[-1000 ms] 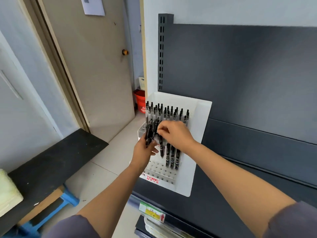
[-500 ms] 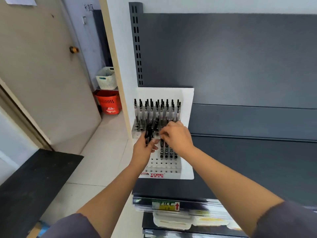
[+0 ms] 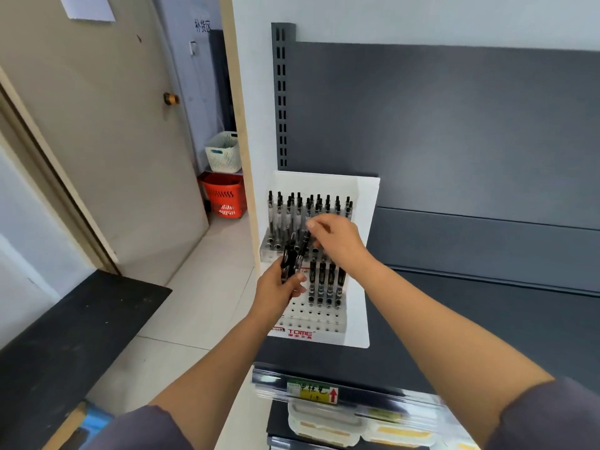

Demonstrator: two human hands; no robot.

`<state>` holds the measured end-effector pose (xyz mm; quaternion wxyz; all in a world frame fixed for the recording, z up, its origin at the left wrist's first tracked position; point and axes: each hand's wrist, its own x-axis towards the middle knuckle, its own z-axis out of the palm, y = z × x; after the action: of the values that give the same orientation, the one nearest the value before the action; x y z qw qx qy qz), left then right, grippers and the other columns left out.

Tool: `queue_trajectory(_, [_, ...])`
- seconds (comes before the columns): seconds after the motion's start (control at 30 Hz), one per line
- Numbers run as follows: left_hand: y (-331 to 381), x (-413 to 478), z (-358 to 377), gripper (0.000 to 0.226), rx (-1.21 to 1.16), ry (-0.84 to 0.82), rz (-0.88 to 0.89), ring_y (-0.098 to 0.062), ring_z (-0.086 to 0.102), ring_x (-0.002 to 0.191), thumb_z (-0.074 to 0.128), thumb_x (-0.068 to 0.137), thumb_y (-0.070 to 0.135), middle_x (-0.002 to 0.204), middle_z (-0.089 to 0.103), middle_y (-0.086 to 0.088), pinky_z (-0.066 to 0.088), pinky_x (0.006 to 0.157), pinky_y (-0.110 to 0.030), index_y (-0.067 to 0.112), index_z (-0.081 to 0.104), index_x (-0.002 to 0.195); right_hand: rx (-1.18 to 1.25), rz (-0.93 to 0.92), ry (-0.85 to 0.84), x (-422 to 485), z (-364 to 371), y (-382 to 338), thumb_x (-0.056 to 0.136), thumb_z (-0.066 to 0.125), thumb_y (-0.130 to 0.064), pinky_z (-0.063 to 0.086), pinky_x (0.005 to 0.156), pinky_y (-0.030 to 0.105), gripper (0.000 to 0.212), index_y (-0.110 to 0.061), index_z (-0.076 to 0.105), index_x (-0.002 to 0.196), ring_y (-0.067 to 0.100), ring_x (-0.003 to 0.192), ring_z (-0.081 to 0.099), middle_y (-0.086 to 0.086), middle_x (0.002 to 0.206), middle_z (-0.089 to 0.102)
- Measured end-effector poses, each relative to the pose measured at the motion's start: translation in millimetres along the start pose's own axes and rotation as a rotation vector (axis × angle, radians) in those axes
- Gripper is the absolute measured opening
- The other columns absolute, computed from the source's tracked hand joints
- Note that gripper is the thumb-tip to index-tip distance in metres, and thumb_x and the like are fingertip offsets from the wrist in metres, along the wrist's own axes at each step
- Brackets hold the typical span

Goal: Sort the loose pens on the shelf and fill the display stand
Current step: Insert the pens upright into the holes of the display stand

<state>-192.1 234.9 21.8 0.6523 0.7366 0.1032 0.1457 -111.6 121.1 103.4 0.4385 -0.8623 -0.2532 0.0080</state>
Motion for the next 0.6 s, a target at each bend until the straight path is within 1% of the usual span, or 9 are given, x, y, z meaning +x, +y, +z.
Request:
queue_trajectory(0.07, [0.9,-1.6,3.6,0.019,0.011,0.029,0.018,-0.007,0.066,0.062,0.059,0.089,0.007,0.085,0.066,0.002,0.054,0.063,-0.017,0.022,0.055,0.1,0.129,0.043,-0.046,1.2,-2.8,-3.3,0.092,0.06,-0.019,0.054,0.058,0.022,0.006,-0.015,0.062,0.089,0.008,0.062,0.062,0.002,0.082,0.066])
queue_trajectory(0.1, [1.0,-2.7,5.3,0.02,0.022,0.053,0.029,-0.006,0.066,0.063,0.06,0.089,0.007,0.084,0.066,0.004,0.053,0.063,-0.015,0.021,0.055,0.101,0.162,0.064,-0.039,1.8,-2.9,-3.7,0.09,0.064,-0.017,0.053,0.053,0.018,0.006,-0.014,0.06,0.085,0.007,0.059,0.062,0.001,0.078,0.065])
queue_trajectory(0.13, [0.7,-3.6,6.7,0.021,0.033,0.081,0.037,-0.006,0.066,0.065,0.061,0.088,0.006,0.083,0.065,0.006,0.052,0.062,-0.013,0.021,0.055,0.102,0.176,0.088,-0.022,2.4,-2.2,-3.1,0.088,0.066,-0.016,0.053,0.052,0.018,0.008,-0.014,0.06,0.082,0.008,0.057,0.062,0.0,0.074,0.065])
queue_trajectory(0.2, [-0.3,-6.2,8.4,0.024,0.057,0.13,0.048,-0.008,0.066,0.068,0.061,0.087,0.004,0.08,0.064,0.007,0.049,0.06,-0.009,0.019,0.055,0.104,0.144,0.127,-0.003,3.7,-0.2,-1.5,0.086,0.067,-0.016,0.057,0.057,0.024,0.013,-0.016,0.06,0.075,0.011,0.058,0.064,0.001,0.069,0.066])
queue_trajectory(0.27, [-1.4,-8.3,8.7,0.02,0.124,0.143,0.048,-0.006,0.064,0.07,0.06,0.089,0.008,0.079,0.065,0.006,0.046,0.058,-0.009,0.02,0.056,0.104,0.103,0.134,-0.019,5.6,0.6,1.0,0.087,0.065,-0.014,0.059,0.066,0.033,0.018,-0.019,0.06,0.071,0.012,0.06,0.065,0.001,0.067,0.066])
queue_trajectory(0.33, [-2.3,-9.3,6.3,0.011,0.204,0.16,0.057,-0.003,0.062,0.074,0.058,0.091,0.017,0.082,0.066,0.006,0.043,0.06,-0.007,0.023,0.055,0.1,0.074,0.105,-0.047,7.3,-0.7,3.2,0.088,0.062,-0.013,0.059,0.072,0.041,0.02,-0.022,0.059,0.07,0.015,0.067,0.067,-0.004,0.069,0.064])
queue_trajectory(0.4, [-1.7,-10.0,1.7,0.008,0.199,0.206,0.067,0.002,0.059,0.08,0.055,0.093,0.023,0.086,0.064,0.01,0.042,0.064,-0.004,0.024,0.053,0.101,0.042,0.053,-0.072,8.6,-3.0,3.8,0.089,0.06,-0.012,0.057,0.076,0.044,0.025,-0.027,0.057,0.069,0.018,0.077,0.067,-0.008,0.073,0.062])
queue_trajectory(0.5, [-0.4,-10.2,-5.6,0.003,0.182,0.263,0.072,0.0,0.058,0.079,0.055,0.094,0.023,0.083,0.062,0.008,0.042,0.063,-0.003,0.021,0.052,0.095,-0.021,-0.041,-0.119,9.3,-1.7,3.9,0.09,0.058,-0.011,0.056,0.078,0.04,0.024,-0.028,0.057,0.073,0.016,0.082,0.064,-0.013,0.075,0.06])
queue_trajectory(0.6, [-1.7,-10.1,-10.0,0.002,0.154,0.243,0.074,-0.007,0.06,0.075,0.054,0.094,0.019,0.081,0.062,0.003,0.045,0.067,-0.009,0.017,0.053,0.094,-0.126,-0.124,-0.161,7.1,6.6,7.3,0.092,0.056,-0.013,0.051,0.077,0.029,0.011,-0.021,0.064,0.091,0.011,0.082,0.06,-0.009,0.082,0.063])
